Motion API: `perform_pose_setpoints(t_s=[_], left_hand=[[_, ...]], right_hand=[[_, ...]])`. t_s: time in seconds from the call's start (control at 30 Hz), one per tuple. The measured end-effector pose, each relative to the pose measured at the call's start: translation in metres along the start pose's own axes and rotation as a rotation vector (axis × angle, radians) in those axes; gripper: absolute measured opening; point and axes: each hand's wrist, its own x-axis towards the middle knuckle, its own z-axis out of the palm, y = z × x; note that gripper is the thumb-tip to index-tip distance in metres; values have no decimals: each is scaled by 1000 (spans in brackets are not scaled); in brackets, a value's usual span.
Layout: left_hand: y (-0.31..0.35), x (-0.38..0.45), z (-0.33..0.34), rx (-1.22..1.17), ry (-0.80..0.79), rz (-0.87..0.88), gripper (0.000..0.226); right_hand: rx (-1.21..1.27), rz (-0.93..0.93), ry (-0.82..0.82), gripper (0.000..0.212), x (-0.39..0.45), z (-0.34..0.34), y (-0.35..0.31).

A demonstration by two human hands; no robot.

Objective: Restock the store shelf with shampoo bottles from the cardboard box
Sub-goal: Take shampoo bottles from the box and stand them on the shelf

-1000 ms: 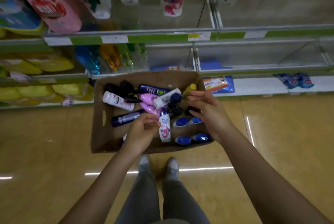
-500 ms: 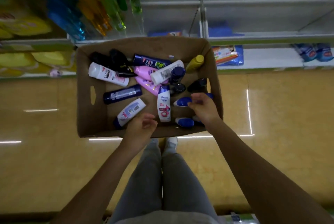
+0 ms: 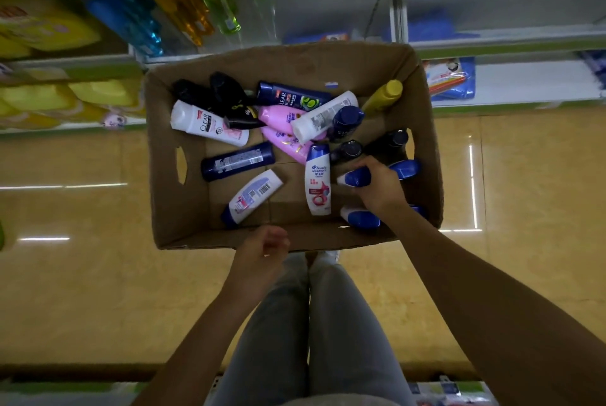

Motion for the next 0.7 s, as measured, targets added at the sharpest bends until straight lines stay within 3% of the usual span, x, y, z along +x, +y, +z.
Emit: perform_pose_setpoints(t_s=[0.2, 0.47, 0.6, 0.7], left_hand=[[18, -6, -3, -39, -20, -3, 14], [72, -23, -23, -158, 8, 136, 25], [106, -42, -39, -197, -94, 208, 54], [126, -63, -51, -267, -208, 239, 56]], right_hand=[[157, -20, -24, 39, -20, -31, -14], [382, -138, -158, 32, -77, -127, -70], [450, -221, -184, 30, -109, -171, -103], [507, -287, -195, 24, -132, -196, -126]])
